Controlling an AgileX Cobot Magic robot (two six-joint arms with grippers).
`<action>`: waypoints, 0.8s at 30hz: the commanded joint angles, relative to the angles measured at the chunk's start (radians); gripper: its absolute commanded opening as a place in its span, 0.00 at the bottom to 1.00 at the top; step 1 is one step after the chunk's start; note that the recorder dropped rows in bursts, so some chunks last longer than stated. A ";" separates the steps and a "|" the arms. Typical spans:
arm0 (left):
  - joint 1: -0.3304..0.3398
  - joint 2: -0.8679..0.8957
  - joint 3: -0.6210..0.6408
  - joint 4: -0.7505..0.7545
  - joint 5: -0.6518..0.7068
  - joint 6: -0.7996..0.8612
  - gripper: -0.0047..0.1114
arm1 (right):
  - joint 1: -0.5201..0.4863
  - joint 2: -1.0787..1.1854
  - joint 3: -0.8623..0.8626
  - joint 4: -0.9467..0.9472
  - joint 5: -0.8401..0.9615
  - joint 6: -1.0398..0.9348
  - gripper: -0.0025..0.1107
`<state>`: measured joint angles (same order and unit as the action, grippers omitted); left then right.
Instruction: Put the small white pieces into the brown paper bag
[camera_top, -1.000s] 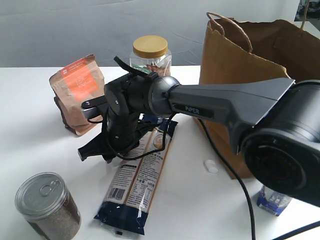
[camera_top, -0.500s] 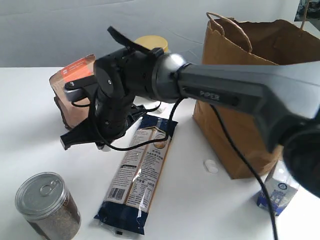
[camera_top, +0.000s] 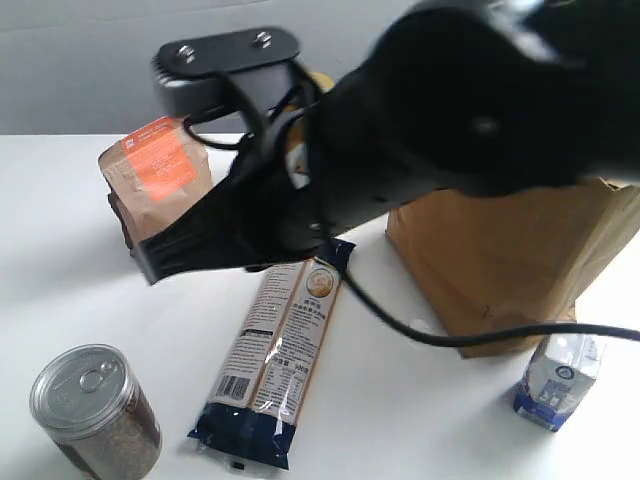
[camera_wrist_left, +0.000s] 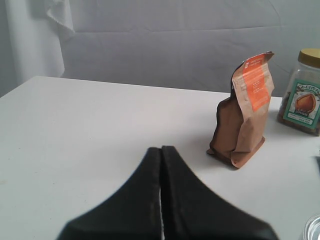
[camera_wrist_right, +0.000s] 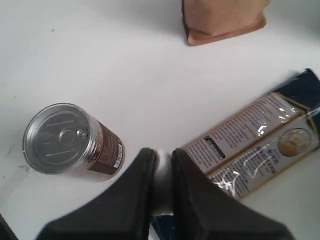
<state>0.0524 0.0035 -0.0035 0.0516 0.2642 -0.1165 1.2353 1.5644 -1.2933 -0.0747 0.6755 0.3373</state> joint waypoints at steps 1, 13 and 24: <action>-0.007 -0.003 0.004 -0.008 -0.002 -0.004 0.04 | -0.021 -0.226 0.120 -0.172 -0.013 0.122 0.11; -0.007 -0.003 0.004 -0.008 -0.002 -0.004 0.04 | -0.639 -0.311 0.140 -0.329 -0.024 0.178 0.11; -0.007 -0.003 0.004 -0.008 -0.002 -0.004 0.04 | -0.679 -0.184 0.140 -0.283 -0.047 0.134 0.52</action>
<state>0.0524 0.0035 -0.0035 0.0516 0.2642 -0.1165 0.5648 1.3844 -1.1565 -0.3659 0.6453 0.4777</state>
